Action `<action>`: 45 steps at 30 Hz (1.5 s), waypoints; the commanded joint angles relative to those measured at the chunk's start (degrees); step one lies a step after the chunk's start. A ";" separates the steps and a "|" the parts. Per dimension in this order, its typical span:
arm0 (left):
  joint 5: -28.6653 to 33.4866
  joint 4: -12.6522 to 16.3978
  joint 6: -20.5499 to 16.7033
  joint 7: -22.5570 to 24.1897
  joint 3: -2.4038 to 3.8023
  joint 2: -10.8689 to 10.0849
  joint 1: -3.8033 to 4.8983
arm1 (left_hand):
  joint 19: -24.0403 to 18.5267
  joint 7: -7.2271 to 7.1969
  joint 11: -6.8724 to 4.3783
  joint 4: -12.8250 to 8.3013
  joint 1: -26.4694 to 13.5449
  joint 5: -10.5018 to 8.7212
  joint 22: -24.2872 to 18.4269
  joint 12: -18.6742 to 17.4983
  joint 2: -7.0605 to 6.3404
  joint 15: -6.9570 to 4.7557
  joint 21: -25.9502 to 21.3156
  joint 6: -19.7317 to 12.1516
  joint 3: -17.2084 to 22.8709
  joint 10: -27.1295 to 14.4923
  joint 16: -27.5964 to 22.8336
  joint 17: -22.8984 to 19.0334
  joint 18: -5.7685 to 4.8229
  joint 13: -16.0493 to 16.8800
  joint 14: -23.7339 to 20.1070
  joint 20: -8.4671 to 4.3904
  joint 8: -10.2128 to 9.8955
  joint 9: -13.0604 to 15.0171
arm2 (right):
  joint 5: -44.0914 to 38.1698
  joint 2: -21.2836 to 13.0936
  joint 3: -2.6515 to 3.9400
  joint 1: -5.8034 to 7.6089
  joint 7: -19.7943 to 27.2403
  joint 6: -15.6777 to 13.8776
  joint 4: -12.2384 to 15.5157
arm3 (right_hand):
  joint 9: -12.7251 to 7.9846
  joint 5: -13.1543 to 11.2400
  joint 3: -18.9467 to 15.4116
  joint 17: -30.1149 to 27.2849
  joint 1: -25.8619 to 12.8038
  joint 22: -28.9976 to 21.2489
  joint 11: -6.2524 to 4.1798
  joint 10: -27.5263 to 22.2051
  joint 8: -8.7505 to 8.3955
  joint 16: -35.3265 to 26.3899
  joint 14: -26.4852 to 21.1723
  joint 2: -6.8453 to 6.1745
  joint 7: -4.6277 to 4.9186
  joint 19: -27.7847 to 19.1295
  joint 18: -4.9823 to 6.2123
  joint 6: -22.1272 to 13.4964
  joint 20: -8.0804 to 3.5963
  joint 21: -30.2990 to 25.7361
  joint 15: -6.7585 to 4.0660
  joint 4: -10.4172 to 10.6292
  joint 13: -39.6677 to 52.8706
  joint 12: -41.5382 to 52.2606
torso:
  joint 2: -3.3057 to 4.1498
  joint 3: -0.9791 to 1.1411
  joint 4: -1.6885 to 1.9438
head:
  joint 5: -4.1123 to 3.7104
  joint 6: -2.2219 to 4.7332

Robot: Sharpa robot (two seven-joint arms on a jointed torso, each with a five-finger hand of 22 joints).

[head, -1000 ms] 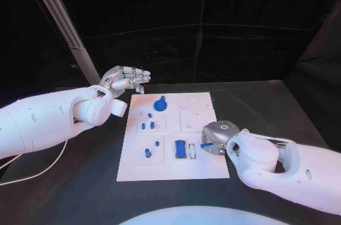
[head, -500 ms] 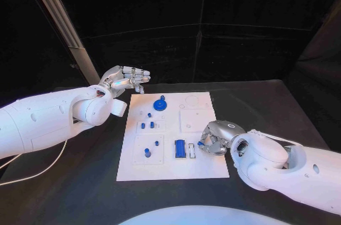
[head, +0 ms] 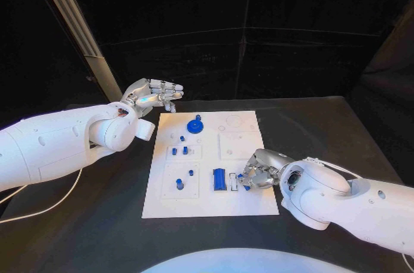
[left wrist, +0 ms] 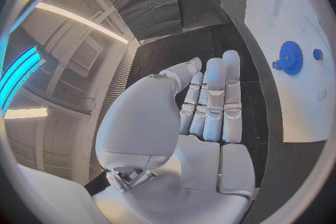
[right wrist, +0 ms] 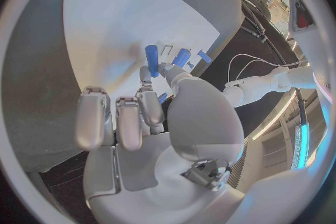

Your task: Assemble the parts on the task board

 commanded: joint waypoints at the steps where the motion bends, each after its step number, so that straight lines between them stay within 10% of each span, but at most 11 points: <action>1: 0.10 0.15 0.57 0.22 0.03 -0.02 0.09 | -0.05 -0.01 0.10 -0.16 -0.23 -0.01 -0.06 0.26 0.15 0.06 -0.31 -0.57 -0.25 -0.35 0.28 -0.05 0.91 -0.08 -0.18 0.35 0.25 0.02 | 3.75 0.37 0.01 0.09 -0.09 -2.03 -0.27 | 3.77 0.42 0.05 8.56 -0.64 0.10 -0.11 0.50 0.33 0.20 4.58 0.01 -1.53 0.46 -0.35 2.06 -0.21 0.27 -0.55 0.51 1.35 0.47 | 0.03 0.05 -0.01 | 0.05 -0.07; 45: 0.10 0.35 0.70 -0.05 0.03 -0.05 0.19 | -0.04 0.00 0.12 -0.24 -0.13 -0.01 -0.09 0.38 0.19 0.06 -0.33 -0.58 -0.26 -0.50 0.31 -0.14 0.91 -0.09 -0.21 0.34 0.35 0.03 | -0.11 3.41 0.02 0.09 -2.22 0.16 -2.00 | 4.95 0.10 -0.92 8.56 -3.54 0.23 -0.53 1.05 1.57 0.18 4.57 -0.98 -2.04 0.49 -0.38 2.81 -0.63 0.31 -0.95 1.98 2.17 1.27 | -0.02 0.04 -0.07 | 0.31 -0.52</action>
